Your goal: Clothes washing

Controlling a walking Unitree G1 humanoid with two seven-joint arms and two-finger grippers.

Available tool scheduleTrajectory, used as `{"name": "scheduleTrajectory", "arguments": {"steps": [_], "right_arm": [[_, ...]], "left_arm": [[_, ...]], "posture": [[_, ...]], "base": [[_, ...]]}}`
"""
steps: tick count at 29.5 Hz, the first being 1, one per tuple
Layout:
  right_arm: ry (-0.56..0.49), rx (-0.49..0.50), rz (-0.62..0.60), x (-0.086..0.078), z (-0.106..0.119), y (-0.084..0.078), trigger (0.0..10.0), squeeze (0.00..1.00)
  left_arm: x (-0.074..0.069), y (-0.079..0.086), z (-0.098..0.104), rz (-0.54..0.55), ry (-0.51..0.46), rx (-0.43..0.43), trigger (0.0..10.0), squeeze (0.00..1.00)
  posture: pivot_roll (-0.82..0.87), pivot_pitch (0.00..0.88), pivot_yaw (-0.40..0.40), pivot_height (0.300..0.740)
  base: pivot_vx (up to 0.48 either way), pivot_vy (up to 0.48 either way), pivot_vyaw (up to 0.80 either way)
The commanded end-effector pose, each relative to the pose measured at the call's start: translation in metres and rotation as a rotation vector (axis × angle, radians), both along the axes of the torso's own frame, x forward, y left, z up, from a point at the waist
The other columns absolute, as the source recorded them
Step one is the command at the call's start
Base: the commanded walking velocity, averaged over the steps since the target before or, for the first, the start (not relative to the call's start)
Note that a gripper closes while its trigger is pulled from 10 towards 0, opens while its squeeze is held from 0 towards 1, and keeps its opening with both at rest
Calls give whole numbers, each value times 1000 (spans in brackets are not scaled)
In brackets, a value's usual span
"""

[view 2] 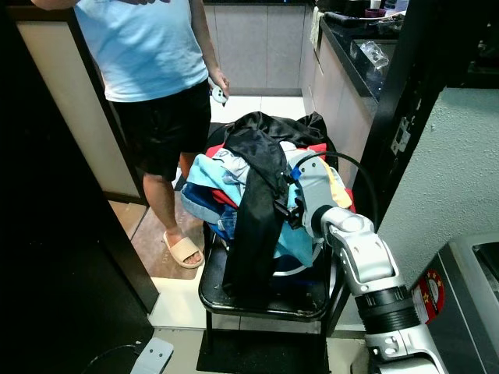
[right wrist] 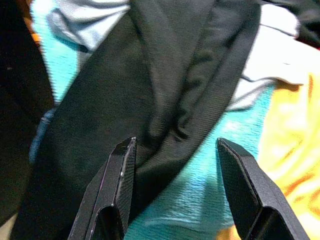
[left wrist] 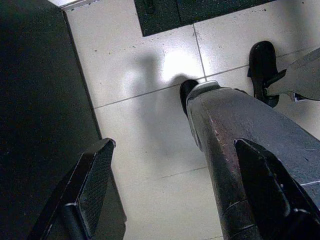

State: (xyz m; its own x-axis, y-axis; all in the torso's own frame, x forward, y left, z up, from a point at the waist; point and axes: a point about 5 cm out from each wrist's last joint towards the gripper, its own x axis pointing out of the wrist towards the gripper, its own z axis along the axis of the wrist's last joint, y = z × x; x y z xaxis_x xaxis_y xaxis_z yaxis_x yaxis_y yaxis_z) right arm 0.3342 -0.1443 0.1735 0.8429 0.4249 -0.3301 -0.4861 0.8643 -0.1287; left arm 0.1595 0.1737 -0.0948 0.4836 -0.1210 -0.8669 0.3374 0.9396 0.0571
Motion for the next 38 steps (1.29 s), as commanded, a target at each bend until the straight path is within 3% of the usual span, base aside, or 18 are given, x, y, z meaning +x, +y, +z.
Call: {"name": "scheduleTrajectory", "arguments": {"steps": [1, 2, 3, 6, 8, 9, 10, 11, 26, 28, 33, 34, 38], "right_arm": [[23, 17, 33, -4, -2, 5, 7529, 0], [28, 28, 42, -5, -2, 5, 7647, 0], [32, 60, 51, -6, 0, 6, 9647, 0], [38, 93, 55, -6, 3, 6, 10000, 0], [40, 98, 52, -6, 4, 6, 9686, 0], [40, 96, 46, -5, 4, 6, 7882, 0], [40, 96, 44, -5, 4, 7, 4784, 0], [42, 97, 45, -5, 3, 8, 0, 0], [21, 95, 63, -7, 5, 13, 0, 0], [-60, 96, 92, -6, 13, 17, 0, 0], [-260, 228, 183, -9, 48, 30, 0, 0], [-391, 335, 221, -14, 76, 36, 0, 0], [-497, 431, 216, -16, 102, 37, 0, 0]], "left_arm": [[-11, -1, -5, -4, 48, 4, 10000, 0], [-11, -1, -5, -4, 48, 4, 10000, 0], [-11, -1, -5, -6, 48, 5, 10000, 0], [-11, 0, -5, -8, 48, 7, 10000, 0], [-11, 0, -5, -9, 48, 8, 10000, 0], [-10, 0, -5, -9, 48, 8, 10000, 0], [-10, 0, -5, -10, 47, 8, 10000, 0], [-10, 0, -4, -11, 46, 9, 10000, 0], [-9, 1, -4, -14, 43, 9, 10000, 0], [-9, 1, -4, -13, 43, 10, 10000, 0], [-9, 1, -4, -12, 44, 10, 10000, 0], [-9, 1, -4, -11, 45, 9, 10000, 0], [-9, 0, -4, -8, 44, 6, 10000, 0]], "posture": [[39, 36, -17, 740], [38, 35, -16, 740], [38, 34, -16, 740], [38, 31, -17, 740], [38, 32, -15, 740], [39, 31, -18, 740], [39, 31, -18, 740], [38, 29, -18, 740], [41, 30, -17, 740], [42, 30, -17, 740], [41, 34, -13, 740], [39, 34, -12, 740], [42, 33, -17, 740]], "base": [[0, 0, 0], [0, 0, 0], [0, 0, 0], [0, 0, 0], [0, 0, 0], [0, 0, 0], [0, 0, 0], [0, 0, 0], [0, 0, 0], [0, 0, 0], [0, 0, 0], [0, 0, 0], [0, 0, 0]]}}
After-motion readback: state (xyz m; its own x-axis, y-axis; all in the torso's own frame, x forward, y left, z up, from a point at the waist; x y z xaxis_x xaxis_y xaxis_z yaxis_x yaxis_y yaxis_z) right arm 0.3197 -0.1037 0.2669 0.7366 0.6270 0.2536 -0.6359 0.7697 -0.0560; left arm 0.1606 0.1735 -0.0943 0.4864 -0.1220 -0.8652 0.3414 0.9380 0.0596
